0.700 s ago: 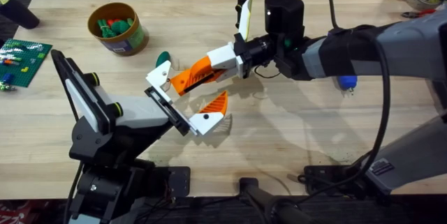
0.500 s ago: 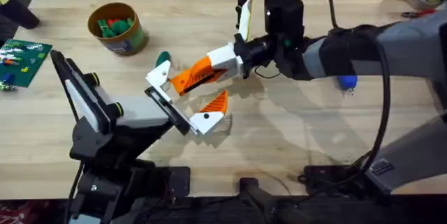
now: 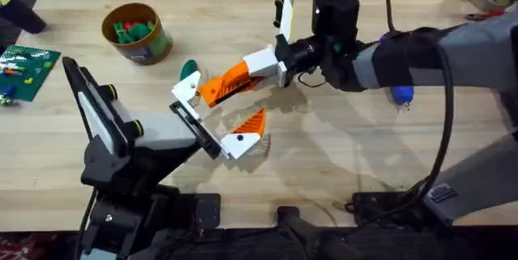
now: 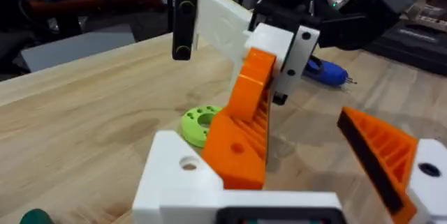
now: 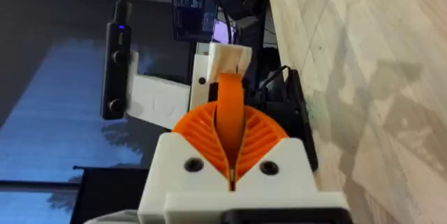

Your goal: Pick up the gripper from the table and insert it into the empty holder that is missing its gripper. Then pick up a screw, insert it into the mounting hole, and use the screwdriver to tighten it. Finally, clean up the table by picking up the vegetable and placing it into the bucket.

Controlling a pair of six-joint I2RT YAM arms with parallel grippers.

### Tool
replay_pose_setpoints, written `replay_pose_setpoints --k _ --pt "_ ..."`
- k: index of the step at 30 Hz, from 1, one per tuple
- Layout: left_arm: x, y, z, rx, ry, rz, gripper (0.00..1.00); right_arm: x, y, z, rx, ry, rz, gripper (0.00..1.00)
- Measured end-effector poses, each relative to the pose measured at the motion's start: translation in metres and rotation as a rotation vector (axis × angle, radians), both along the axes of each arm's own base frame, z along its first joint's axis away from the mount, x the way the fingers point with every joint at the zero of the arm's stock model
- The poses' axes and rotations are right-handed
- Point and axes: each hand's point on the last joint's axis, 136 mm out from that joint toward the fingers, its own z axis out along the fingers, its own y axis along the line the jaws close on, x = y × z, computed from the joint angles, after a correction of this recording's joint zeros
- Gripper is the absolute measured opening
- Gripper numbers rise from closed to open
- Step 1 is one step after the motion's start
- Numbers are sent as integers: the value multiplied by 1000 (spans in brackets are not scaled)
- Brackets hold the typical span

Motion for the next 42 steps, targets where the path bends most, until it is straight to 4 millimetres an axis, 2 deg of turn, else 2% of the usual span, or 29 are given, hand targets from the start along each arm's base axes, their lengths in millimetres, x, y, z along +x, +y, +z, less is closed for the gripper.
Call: replay_pose_setpoints --k 20,42 --pt "-6 -5 3 9 -22 -45 986 -2 -2 10 47 -23 30 24" --pt "-12 -9 -1 8 -2 -88 986 -3 -2 3 15 31 26 26"
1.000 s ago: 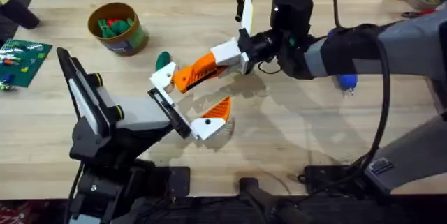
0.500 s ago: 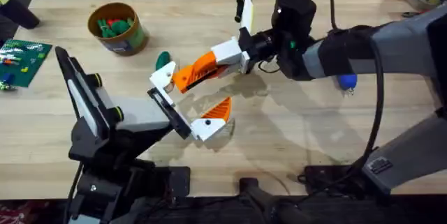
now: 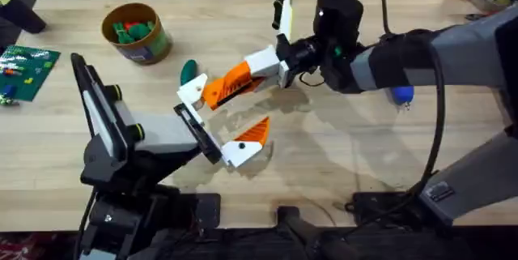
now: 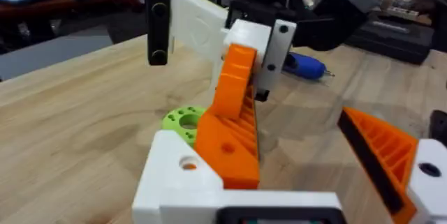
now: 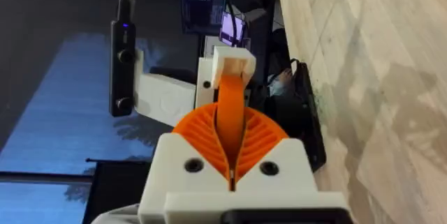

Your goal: Pick up the gripper from the table and insert it into the empty holder that is missing its gripper. Then pick up a screw, insert it into the mounting hole, and use the screwdriver to tighten it. Finally, clean up the table by picking up the vegetable and placing it into the bucket.

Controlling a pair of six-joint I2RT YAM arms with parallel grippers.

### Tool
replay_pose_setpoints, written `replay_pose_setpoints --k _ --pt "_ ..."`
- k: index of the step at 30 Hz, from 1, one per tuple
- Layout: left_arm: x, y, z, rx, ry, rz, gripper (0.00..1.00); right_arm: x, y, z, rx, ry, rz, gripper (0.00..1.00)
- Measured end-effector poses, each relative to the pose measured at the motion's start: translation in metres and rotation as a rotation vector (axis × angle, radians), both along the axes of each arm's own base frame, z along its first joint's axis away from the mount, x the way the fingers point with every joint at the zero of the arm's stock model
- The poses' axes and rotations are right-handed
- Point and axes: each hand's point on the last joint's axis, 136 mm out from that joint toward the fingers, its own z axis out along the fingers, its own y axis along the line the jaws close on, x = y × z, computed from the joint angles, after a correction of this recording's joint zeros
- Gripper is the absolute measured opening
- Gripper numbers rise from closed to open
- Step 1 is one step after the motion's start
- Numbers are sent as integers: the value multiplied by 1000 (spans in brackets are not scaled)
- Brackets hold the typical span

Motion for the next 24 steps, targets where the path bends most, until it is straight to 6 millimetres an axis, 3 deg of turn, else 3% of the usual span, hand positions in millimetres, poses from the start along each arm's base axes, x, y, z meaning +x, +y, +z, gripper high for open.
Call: replay_pose_setpoints --k 24 --pt "-11 -7 -1 -25 41 -73 986 -3 17 -11 -27 -56 -46 24"
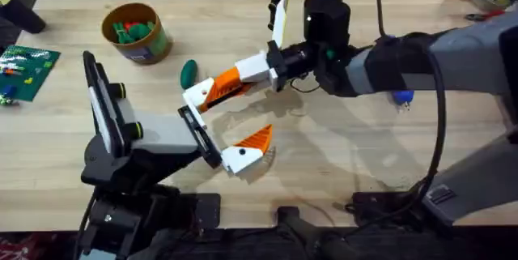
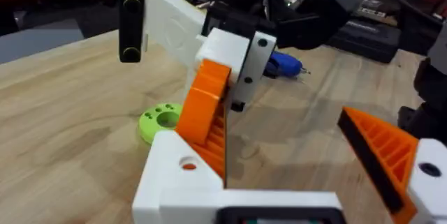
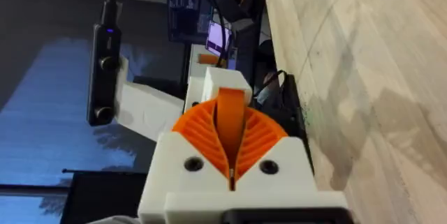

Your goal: Pick up the gripper from the table and insert it into the empty holder that is missing its gripper. Then pick up a screw, insert it into the mounting hole, and use the screwdriver to tighten it. Finally, clean up the table by picking up the vegetable and placing it into the bucket.

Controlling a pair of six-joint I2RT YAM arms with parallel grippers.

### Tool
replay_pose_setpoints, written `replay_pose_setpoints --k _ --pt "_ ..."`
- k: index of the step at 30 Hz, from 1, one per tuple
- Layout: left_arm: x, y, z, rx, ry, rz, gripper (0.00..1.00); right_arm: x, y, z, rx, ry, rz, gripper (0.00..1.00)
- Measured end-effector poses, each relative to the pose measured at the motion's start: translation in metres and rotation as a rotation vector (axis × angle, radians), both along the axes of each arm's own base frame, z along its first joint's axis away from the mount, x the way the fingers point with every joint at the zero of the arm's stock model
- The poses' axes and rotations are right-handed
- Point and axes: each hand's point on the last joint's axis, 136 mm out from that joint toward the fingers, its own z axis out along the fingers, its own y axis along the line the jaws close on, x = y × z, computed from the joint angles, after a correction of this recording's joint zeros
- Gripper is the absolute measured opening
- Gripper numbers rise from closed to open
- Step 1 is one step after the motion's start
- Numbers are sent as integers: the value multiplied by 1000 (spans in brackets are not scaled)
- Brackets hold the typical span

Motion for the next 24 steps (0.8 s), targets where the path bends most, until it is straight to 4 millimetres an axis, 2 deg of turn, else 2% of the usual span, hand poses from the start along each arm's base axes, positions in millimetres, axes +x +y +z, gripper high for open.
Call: replay_pose_setpoints --k 24 --pt "11 10 -1 -13 30 80 987 8 21 0 -24 -53 -119 26"
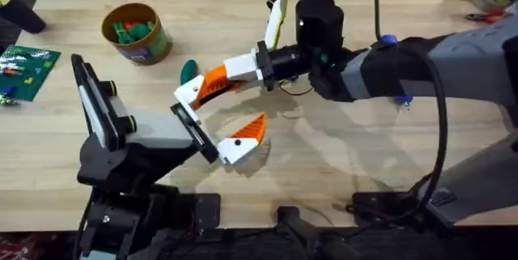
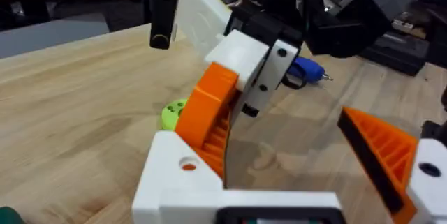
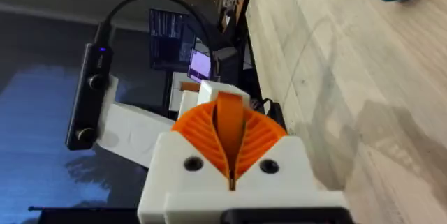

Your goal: Pick up the gripper from the table and insert it into the empty holder that is missing its gripper. Then pick up a screw, insert it into the mounting hole, and use the screwdriver to tighten it. Finally, clean up the table by picking up the vegetable and placing it into the bucket.

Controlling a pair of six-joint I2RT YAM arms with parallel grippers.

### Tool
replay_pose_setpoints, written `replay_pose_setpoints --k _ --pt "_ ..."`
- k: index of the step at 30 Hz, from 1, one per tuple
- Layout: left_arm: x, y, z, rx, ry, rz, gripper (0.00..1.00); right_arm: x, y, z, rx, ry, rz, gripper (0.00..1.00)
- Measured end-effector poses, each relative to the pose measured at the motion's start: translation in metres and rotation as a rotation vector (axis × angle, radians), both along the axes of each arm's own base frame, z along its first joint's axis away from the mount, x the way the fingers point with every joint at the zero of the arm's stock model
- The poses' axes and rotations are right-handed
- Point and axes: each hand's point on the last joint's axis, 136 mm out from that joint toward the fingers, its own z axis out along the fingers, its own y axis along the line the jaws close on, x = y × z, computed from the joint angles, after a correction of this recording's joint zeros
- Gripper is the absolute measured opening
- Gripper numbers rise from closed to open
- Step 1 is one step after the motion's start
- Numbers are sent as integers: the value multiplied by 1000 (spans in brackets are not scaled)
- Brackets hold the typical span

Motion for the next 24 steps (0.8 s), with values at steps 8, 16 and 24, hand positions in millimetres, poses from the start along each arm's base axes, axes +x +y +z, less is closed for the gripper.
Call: replay_pose_setpoints --k 8,16,24 --pt "0 0 0 -1 1 3 987 0 1 0 0 -5 -4 26" --pt "0 0 0 -1 2 4 987 1 1 0 -1 -5 -6 26" --pt "0 0 0 -2 4 4 987 1 1 0 -1 -5 -7 26"
